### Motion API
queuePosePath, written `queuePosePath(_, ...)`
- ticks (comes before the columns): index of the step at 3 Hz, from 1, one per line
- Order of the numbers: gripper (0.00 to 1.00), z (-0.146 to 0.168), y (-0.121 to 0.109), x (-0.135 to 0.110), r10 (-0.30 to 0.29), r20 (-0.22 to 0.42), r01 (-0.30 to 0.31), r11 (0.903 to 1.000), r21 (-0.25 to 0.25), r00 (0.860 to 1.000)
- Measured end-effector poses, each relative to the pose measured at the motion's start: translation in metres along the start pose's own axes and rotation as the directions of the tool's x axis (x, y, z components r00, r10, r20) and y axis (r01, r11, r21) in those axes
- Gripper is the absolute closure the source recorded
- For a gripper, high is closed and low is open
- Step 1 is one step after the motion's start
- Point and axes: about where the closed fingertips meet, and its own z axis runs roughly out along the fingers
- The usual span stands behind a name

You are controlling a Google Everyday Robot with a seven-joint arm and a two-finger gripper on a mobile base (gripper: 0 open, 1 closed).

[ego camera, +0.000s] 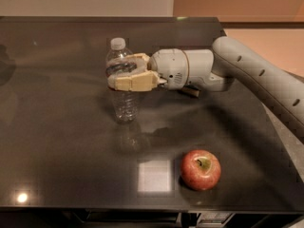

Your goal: Place water bottle upright

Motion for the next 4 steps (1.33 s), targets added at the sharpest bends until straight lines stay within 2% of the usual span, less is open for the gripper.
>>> queuePosePath(1, 0.82, -0.006, -0.003, 0.008, -0.019, 0.011, 0.019, 0.9997, 0.019, 1.0)
queuePosePath(2, 0.59, -0.012, -0.006, 0.016, -0.041, -0.006, 0.042, 0.9985, 0.037, 0.999)
queuePosePath(4, 0.13, -0.02, -0.01, 0.027, -0.049, -0.019, 0.05, 0.9973, 0.053, 0.999)
